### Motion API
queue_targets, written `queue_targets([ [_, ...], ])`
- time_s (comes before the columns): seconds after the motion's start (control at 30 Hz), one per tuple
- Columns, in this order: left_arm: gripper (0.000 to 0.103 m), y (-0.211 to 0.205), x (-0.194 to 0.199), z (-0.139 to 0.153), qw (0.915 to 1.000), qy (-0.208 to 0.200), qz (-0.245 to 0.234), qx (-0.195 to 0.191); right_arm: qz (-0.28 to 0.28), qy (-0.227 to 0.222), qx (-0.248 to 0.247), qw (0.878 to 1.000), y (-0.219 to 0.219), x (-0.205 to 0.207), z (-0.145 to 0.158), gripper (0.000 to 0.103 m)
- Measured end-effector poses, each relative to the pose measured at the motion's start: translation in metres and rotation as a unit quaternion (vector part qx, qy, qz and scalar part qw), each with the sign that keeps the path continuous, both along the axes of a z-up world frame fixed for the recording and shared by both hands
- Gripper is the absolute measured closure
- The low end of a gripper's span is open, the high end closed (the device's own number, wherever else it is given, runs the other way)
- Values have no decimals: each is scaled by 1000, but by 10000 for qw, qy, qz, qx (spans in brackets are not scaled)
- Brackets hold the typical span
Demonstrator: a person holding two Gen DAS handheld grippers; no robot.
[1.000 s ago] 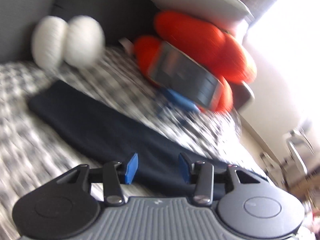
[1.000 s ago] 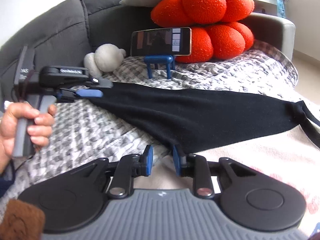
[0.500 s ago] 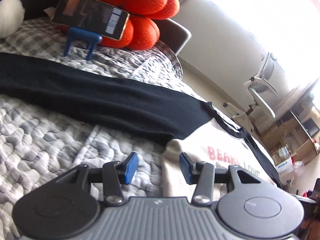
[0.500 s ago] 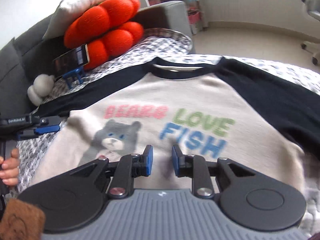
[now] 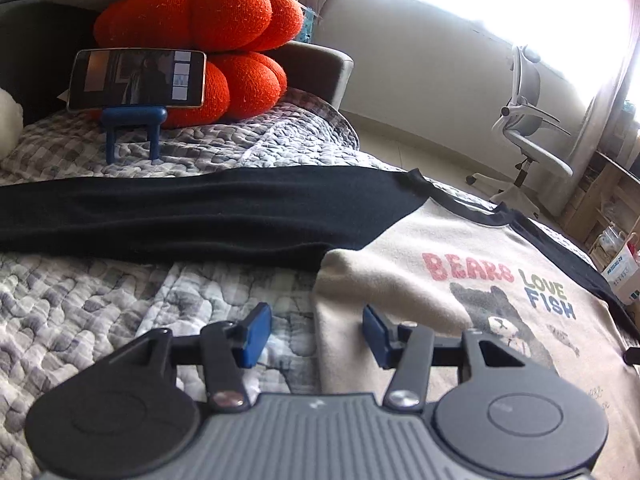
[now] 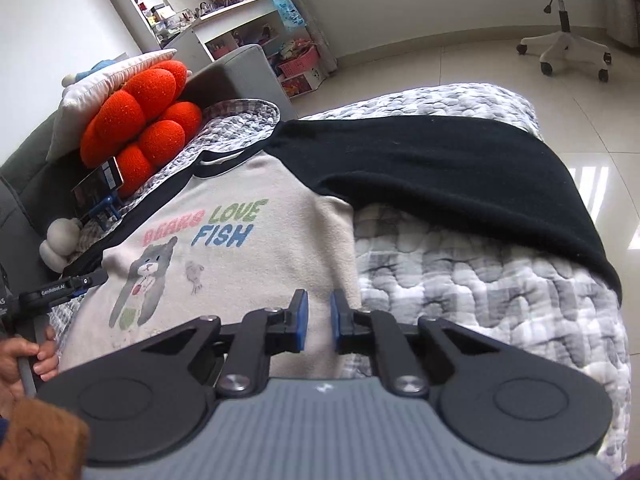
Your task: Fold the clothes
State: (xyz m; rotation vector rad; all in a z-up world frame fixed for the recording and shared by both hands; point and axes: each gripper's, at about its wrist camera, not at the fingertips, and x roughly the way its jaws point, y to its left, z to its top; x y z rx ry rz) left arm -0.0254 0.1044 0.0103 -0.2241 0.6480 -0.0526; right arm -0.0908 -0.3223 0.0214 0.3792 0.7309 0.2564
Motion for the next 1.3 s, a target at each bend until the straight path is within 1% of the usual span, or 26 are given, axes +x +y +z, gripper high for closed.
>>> queue_targets([
  [0.03,51,0,0,0,10000,7,18,-20,-32,-29,19,10000,-3,0,1,86],
  [0.07,51,1,1,0,10000,19,45,-59,-149,-48,-73,9999,-4,4,3,74],
  [0.1,51,2,3,1,9999,34,68,-90,-274,-66,-179,9994,-5,8,5,72],
  [0.17,51,1,7,3,9999,72,100,-109,-425,-107,-3,9990,-11,21,5,68],
  [0.27,51,2,16,6,9996,117,171,-208,-437,-41,771,9961,-19,45,-2,68],
  [0.33,51,3,24,6,9993,140,212,-284,-545,-55,662,9963,-15,56,-4,68],
  [0.37,51,2,28,6,9992,151,229,-293,-603,-64,590,9964,-13,61,-5,72],
  [0.4,52,2,31,6,9992,140,238,-294,-660,-74,519,9964,-11,66,-7,72],
  [0.43,52,2,34,6,9992,133,244,-302,-718,-83,447,9964,-9,71,-8,80],
  [0.47,53,3,37,5,9990,139,262,-330,-737,-99,277,9968,-5,72,-6,82],
  [0.5,60,3,38,4,9988,152,291,-374,-772,-170,158,9967,-2,68,-1,84],
  [0.53,66,4,38,5,9985,173,316,-423,-810,-246,45,9964,-1,64,3,87],
  [0.57,77,5,37,6,9982,192,333,-468,-847,-323,-67,9959,1,60,8,88],
  [0.6,91,5,34,8,9981,203,327,-478,-875,-435,-116,9951,2,55,14,88],
  [0.63,94,3,32,10,9983,200,312,-444,-918,-548,-134,9942,1,50,19,89],
  [0.73,94,-1,29,11,9988,200,303,-327,-979,-537,-233,9935,0,50,19,89],
  [0.8,94,-1,31,7,9989,199,329,-275,-980,-234,-445,9939,6,64,4,90],
  [0.87,94,2,30,3,9987,157,351,-347,-988,-211,-549,9934,7,69,-8,92],
  [0.9,92,1,29,4,9991,130,313,-268,-993,-183,-588,9931,8,69,-7,92],
  [1.0,88,0,25,10,9993,71,316,-168,-977,-128,-753,9923,13,68,0,85],
  [1.03,88,1,23,12,9993,53,328,-147,-964,-194,-895,9911,18,64,4,79],
  [1.1,82,1,20,16,9993,18,352,-105,-923,-360,-1144,9885,28,54,12,78],
  [1.17,81,-1,16,22,9994,-64,331,-30,-860,-555,-1339,9857,39,43,20,77],
  [1.2,78,-3,15,25,9995,-109,305,21,-828,-653,-1436,9840,44,38,23,77],
  [1.23,75,-6,13,27,9995,-152,273,66,-782,-711,-1443,9839,48,35,26,77],
  [1.3,66,-18,14,29,9995,-246,136,171,-620,-817,-1385,9850,57,32,29,74],
])
